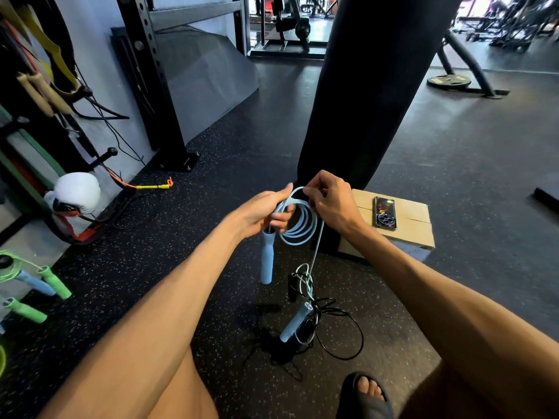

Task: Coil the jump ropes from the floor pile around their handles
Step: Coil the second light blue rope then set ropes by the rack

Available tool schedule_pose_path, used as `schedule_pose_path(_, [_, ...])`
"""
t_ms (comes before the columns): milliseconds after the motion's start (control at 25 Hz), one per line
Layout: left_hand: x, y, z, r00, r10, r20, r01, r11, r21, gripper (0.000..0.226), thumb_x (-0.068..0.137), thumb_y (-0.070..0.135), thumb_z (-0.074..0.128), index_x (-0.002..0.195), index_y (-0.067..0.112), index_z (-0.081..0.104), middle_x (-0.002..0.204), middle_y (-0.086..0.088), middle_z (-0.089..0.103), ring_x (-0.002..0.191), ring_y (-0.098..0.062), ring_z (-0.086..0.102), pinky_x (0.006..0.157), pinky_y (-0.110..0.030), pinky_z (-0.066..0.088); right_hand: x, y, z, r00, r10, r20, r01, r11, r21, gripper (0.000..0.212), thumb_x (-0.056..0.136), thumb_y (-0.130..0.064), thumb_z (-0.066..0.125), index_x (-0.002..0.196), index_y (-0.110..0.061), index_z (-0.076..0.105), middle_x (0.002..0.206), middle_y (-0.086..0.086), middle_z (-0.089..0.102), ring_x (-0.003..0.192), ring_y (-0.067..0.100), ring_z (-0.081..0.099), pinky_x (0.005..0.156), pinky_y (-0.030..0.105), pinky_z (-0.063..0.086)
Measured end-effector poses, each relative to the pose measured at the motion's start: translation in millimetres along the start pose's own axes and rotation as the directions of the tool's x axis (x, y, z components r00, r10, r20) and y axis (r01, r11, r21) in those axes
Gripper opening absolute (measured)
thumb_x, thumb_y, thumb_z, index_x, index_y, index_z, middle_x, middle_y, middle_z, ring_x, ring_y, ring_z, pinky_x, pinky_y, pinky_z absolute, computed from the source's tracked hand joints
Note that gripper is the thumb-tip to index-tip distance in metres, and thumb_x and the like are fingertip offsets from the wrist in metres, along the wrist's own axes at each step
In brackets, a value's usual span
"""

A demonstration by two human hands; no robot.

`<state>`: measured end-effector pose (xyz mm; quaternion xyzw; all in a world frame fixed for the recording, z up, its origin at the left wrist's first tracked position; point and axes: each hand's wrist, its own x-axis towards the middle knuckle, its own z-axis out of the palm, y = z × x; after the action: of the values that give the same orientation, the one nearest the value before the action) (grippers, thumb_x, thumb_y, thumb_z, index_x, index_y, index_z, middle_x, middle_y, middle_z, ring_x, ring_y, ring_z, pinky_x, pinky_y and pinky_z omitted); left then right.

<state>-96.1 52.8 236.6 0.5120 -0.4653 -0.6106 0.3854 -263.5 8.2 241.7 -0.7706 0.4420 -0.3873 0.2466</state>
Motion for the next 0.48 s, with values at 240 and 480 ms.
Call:
schedule_pose_path(240, [6, -3, 2, 0.985, 0.076, -0.153, -0.077, 0.997, 0.001, 0.047, 0.099, 0.037, 0.050, 0.059, 0.022, 0.031, 0.044, 0.006, 0.021, 0.036, -0.009, 0.018, 0.038, -0.022, 0.018, -13, 8, 17, 0.991, 0.082, 0.109, -0.081, 0.997, -0.008, 0.014, 0.100, -0.020, 0.051, 0.103, -0.008, 0.057, 0.086, -0.002, 0.064, 0.071, 0.008, 0.059, 0.062, 0.018, 0.045])
schedule_pose_path(480, [5, 6, 0, 0.966, 0.139, -0.219, -0.159, 0.984, -0.080, 0.044, 0.096, 0.026, 0.050, 0.058, 0.022, 0.028, 0.043, 0.006, 0.018, 0.035, -0.010, 0.015, 0.040, -0.024, 0.012, -45, 90, 50, 0.810, 0.453, 0.371, -0.331, 0.877, -0.348, 0.036, 0.093, -0.013, 0.055, 0.128, -0.003, 0.052, 0.127, 0.018, 0.062, 0.117, 0.033, 0.059, 0.098, 0.037, 0.047])
